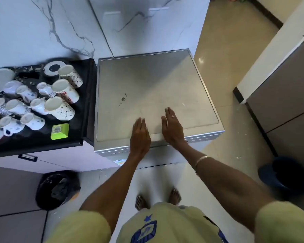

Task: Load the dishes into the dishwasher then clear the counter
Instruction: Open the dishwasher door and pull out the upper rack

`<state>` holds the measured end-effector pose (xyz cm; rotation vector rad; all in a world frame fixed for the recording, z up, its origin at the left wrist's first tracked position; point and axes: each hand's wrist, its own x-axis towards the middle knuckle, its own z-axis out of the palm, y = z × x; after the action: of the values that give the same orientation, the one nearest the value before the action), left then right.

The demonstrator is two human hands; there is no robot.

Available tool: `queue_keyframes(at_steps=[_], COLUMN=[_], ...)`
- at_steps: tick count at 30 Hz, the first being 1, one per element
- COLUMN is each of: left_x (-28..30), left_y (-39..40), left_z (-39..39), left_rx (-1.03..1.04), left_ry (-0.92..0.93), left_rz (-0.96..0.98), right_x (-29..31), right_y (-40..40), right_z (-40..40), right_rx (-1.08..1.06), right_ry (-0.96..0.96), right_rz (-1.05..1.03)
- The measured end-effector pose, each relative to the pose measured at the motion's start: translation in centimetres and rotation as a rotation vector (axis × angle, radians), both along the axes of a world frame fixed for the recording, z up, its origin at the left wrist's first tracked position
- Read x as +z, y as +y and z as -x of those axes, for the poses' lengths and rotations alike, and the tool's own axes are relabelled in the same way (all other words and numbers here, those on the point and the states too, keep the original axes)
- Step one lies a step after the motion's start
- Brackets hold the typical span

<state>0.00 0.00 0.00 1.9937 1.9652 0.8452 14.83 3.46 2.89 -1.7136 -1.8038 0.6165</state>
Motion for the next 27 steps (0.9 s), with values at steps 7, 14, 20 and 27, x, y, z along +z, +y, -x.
queue_keyframes(at_steps=[7, 14, 20, 27], left_x=[-3.5, -4.2, -3.6, -4.0], left_y=[-7.8, -6.1, -4.9, -4.3], left_z=[-0.9, -1.0, -1.5, -3.1], left_rx=[0.098, 0.522, 0.504, 0.572], left_ry=[-0.234, -1.180, -1.936, -2.089], left_rz=[-0.061, 0.534, 0.696, 0.676], right_x=[-5.0, -5.5, -5.5, -5.8], right_y=[-8.5, -8.5, -7.3, -7.0], right_z=[-1.5, -2.7, -1.1, 0.0], right_rx=[-0.355, -0.439, -0.566, -0.624], right_ry=[0.362, 1.052, 1.553, 1.657], right_rz=[0.113, 0.772, 0.853, 0.879])
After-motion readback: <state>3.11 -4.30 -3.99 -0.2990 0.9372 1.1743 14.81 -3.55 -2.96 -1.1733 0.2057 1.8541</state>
